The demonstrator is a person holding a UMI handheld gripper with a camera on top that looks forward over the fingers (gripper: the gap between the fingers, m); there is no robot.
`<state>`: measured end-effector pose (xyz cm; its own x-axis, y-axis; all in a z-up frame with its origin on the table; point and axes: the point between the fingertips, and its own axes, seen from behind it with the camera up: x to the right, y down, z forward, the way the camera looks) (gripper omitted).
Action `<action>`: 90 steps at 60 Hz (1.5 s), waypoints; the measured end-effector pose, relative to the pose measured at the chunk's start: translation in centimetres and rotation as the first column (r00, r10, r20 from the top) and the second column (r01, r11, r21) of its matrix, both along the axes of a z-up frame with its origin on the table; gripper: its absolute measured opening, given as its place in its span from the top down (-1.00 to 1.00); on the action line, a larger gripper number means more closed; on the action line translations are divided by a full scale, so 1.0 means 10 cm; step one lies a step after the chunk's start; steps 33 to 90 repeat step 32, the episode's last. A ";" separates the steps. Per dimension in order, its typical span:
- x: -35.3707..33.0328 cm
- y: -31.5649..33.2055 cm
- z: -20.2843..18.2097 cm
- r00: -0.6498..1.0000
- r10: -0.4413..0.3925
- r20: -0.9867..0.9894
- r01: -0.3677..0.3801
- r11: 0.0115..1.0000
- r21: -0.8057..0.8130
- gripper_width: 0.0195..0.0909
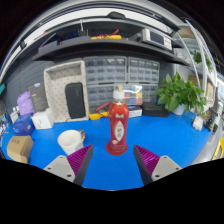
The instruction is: Pour water
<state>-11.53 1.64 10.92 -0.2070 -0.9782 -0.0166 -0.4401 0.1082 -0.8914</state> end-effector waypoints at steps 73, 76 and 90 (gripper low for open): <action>-0.57 0.50 1.33 0.991 0.023 0.130 -0.018 0.999 -0.043 -0.82; -0.57 0.50 1.33 0.991 0.023 0.130 -0.018 0.999 -0.043 -0.82; -0.57 0.50 1.33 0.991 0.023 0.130 -0.018 0.999 -0.043 -0.82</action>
